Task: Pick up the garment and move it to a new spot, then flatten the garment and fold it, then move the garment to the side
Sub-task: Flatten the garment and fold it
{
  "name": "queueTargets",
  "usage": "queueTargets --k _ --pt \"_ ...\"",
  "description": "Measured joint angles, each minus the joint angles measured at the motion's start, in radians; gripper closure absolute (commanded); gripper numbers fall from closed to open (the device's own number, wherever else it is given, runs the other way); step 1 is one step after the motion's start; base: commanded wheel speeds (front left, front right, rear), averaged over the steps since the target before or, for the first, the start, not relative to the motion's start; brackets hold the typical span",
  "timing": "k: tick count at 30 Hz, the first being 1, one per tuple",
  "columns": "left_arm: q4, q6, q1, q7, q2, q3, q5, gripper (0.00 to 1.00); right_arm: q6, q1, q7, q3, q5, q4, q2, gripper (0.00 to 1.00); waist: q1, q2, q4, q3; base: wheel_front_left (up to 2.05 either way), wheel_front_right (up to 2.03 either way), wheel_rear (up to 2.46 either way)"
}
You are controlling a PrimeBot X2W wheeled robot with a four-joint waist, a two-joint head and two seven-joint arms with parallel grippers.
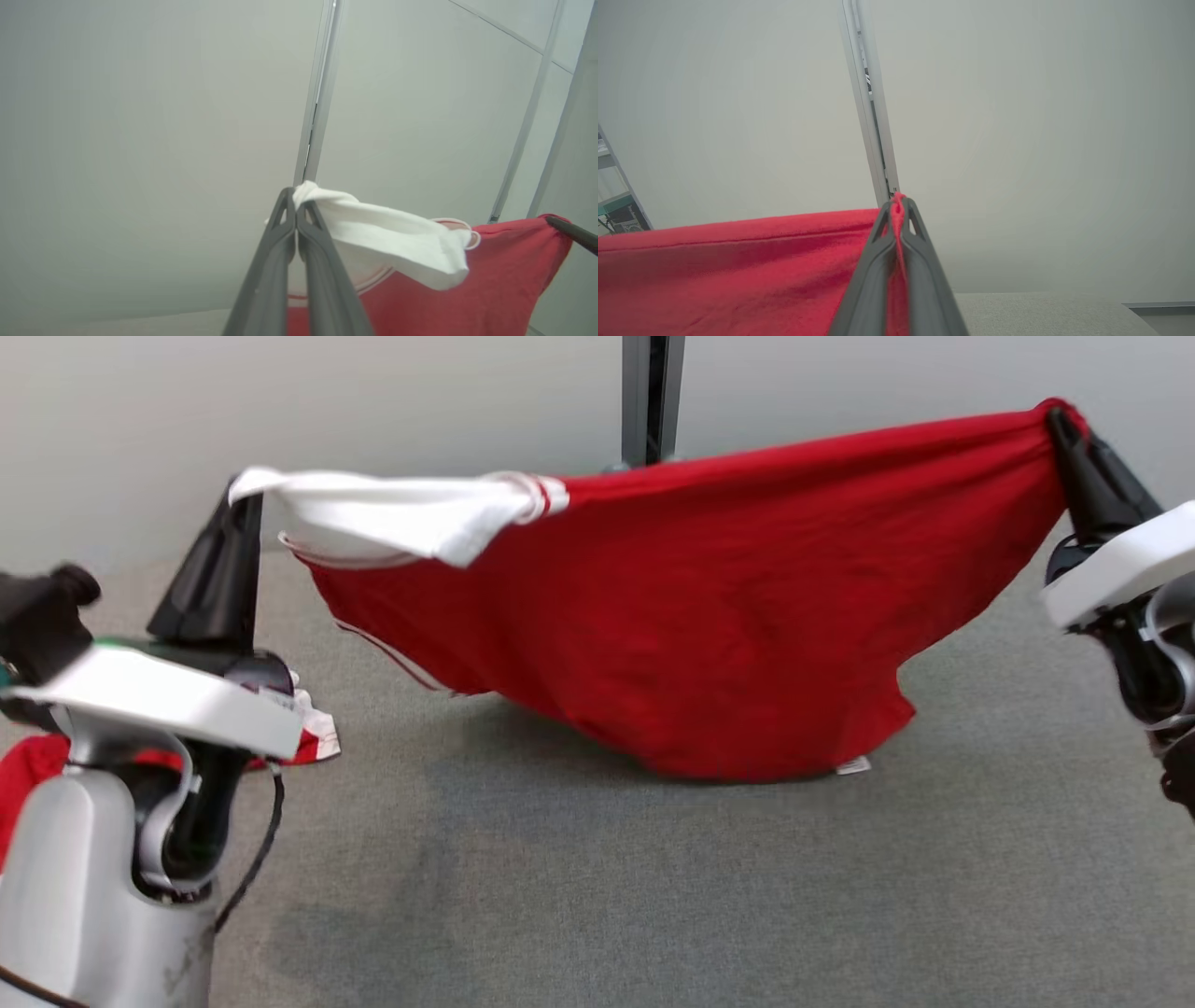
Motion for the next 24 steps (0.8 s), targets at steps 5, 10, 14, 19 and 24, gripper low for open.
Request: queueTargets --k 5,10,14,19,24 --pt "-0.058 0.001 -0.093 0.087 0.02 0.001 -0.036 1.0 0.0 -0.026 0.02 -0.031 -0.001 -0.036 -0.04 1.0 -0.0001 0.0 -0.011 -0.048 0.0 0.0 0.0" --pt "-0.08 0.001 -0.175 0.16 0.049 -0.017 -0.039 1.0 0.0 -0.053 0.05 -0.081 -0.001 -0.061 -0.054 1.0 -0.0001 0.0 -0.015 -0.071 0.0 0.0 0.0" --pt "-0.035 -0.001 -0.254 0.195 0.082 -0.045 -0.014 1.0 0.0 -0.077 0.09 -0.102 -0.029 -0.036 -0.043 1.0 0.0 0.0 -0.014 -0.063 0.0 0.0 0.0" --pt "0.123 -0.014 -0.389 0.17 0.103 -0.096 0.053 1.0 0.0 -0.154 0.137 -0.102 -0.077 0.032 0.011 1.0 0.0 0.0 -0.01 -0.021 0.0 0.0 0.0" --pt "0.295 -0.026 -0.604 0.078 0.099 -0.165 0.131 1.0 0.0 -0.304 0.124 -0.1 -0.162 0.129 0.05 1.0 0.0 0.0 -0.005 0.066 0.0 0.0 0.0"
